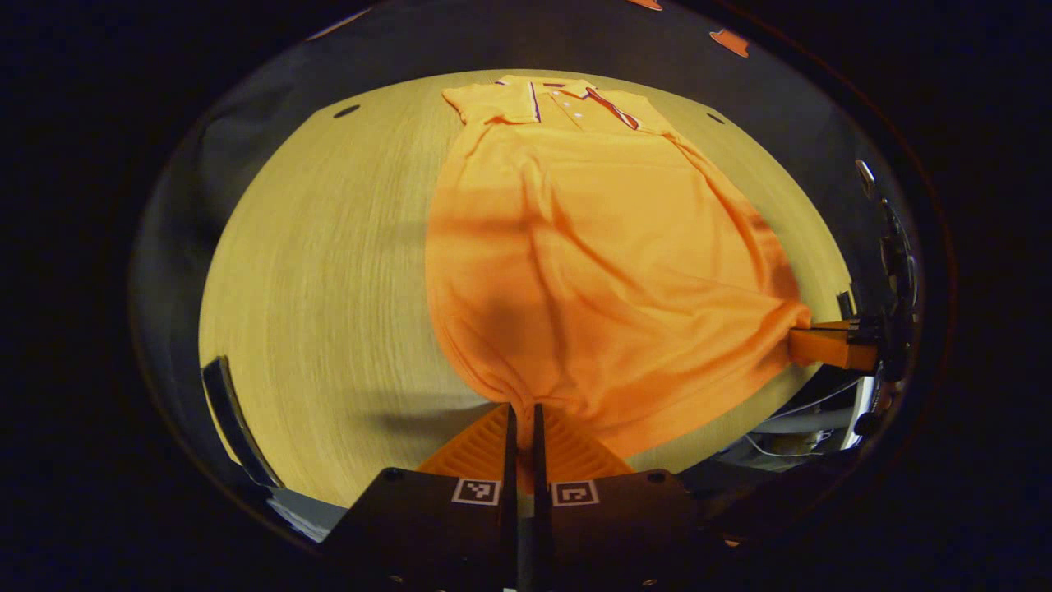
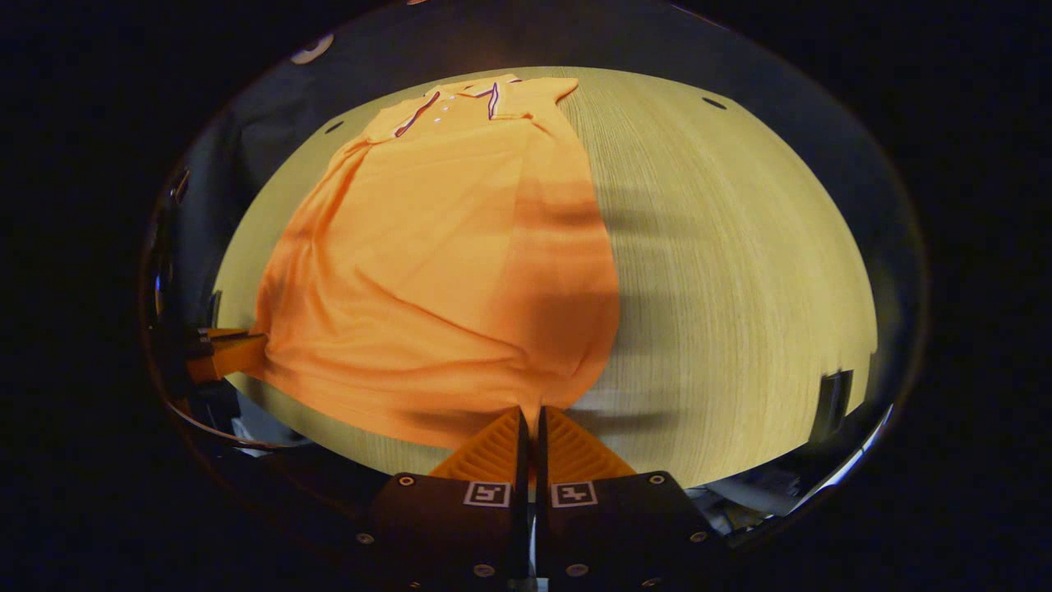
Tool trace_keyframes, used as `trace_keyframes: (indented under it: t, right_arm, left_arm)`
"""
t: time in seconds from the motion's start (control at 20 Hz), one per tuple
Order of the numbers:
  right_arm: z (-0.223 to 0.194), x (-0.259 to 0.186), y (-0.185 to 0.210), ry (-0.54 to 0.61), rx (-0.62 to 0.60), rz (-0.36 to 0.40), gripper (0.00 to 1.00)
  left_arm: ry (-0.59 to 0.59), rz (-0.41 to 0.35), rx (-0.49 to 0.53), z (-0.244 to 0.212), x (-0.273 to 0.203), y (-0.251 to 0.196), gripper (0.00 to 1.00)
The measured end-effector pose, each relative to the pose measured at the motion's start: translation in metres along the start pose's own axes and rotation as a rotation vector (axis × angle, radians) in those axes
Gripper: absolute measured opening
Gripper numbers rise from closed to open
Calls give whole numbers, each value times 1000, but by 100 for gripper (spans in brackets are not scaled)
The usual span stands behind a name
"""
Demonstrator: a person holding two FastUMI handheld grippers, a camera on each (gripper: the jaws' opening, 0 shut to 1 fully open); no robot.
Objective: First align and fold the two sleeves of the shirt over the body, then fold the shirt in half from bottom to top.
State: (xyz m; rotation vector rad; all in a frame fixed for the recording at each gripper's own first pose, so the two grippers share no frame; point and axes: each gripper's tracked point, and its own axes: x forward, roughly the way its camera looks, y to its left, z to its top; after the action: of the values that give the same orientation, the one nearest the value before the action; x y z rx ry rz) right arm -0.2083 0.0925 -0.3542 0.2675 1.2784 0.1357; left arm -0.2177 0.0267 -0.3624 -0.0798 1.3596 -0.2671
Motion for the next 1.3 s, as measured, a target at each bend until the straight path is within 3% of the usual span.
trace_keyframes:
  t: [0.05, 0.15, 0.6, 1.3]
  right_arm:
    - [1, -2, 2, -4, 31, 16, 4]
    - [16, -11, 6, -40, 45, 36, 4]
    - [105, -45, 12, -154, 54, 57, 4]
    - [250, -56, 30, -257, 27, 52, 4]
  left_arm:
    - [-14, -16, 0, 9, 4, -2, 2]
    - [-42, -24, 16, 26, -5, 1, 1]
    - [-183, -99, 15, 126, -33, 5, 1]
    - [-341, -123, 65, 287, -32, 25, 1]
